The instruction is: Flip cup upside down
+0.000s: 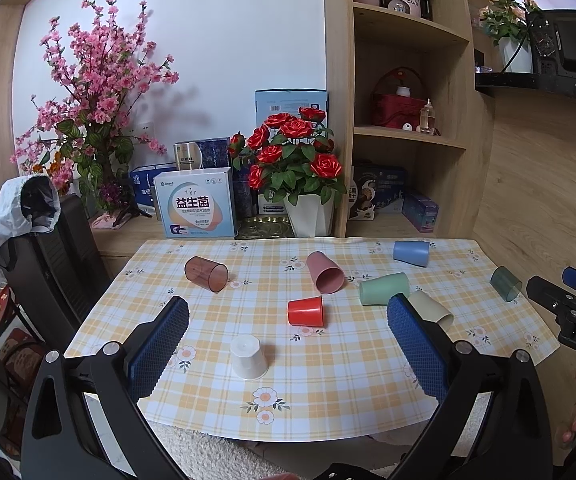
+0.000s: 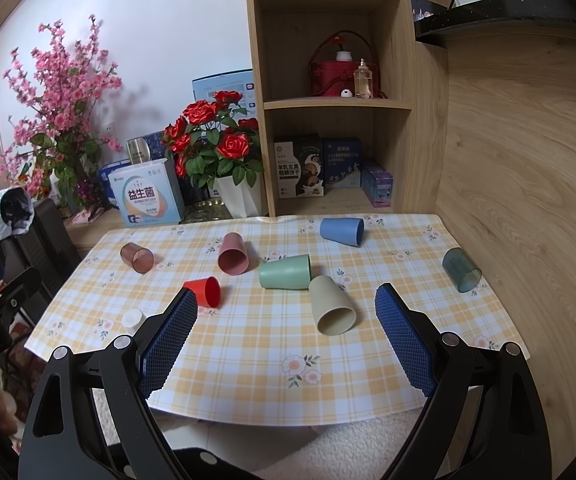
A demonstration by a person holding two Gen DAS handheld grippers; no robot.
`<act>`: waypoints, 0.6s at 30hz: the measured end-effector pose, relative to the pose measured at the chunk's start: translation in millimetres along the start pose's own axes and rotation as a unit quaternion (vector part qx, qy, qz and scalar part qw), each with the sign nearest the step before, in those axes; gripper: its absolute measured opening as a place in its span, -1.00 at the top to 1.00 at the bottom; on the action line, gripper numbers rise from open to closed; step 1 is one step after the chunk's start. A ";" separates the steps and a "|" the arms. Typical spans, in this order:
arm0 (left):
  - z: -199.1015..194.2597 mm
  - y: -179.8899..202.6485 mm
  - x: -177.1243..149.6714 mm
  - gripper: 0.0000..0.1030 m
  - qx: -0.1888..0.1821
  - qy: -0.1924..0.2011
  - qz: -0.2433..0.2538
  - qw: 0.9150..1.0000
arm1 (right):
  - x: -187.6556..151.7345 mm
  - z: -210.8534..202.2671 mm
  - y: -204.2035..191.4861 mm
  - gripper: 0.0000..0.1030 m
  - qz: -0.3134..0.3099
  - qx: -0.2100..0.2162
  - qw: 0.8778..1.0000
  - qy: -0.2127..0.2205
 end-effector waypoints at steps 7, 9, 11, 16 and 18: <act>-8.9 -11.4 3.8 -0.88 -0.011 0.023 -0.022 0.999 | -2.6 0.8 0.3 -0.70 0.000 -0.001 1.000 -0.003; -5.9 -14.3 2.1 -0.88 -0.002 0.016 -0.022 1.000 | -3.0 1.9 -0.1 -0.70 -0.001 0.000 1.000 -0.004; -3.7 -15.0 2.1 -0.88 0.007 0.012 -0.021 1.000 | -4.0 1.4 -2.5 -0.70 -0.005 0.001 1.000 -0.005; -6.4 -12.8 6.5 -0.88 0.018 0.019 -0.015 1.000 | -3.5 0.7 -2.2 -0.70 -0.005 0.001 1.000 -0.006; -8.7 -9.3 7.8 -0.88 0.016 0.024 -0.009 1.000 | -3.7 0.2 -2.2 -0.70 -0.005 0.001 1.000 -0.006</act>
Point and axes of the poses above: each gripper's, at about its wrist camera, not at the fingertips, and z roughly the way its jaws point, y to its right, x to its top, the point moved 8 cm from there along z, roughly the way its jaws point, and after that the axes turned 9 degrees about x, right-handed, at the moved point
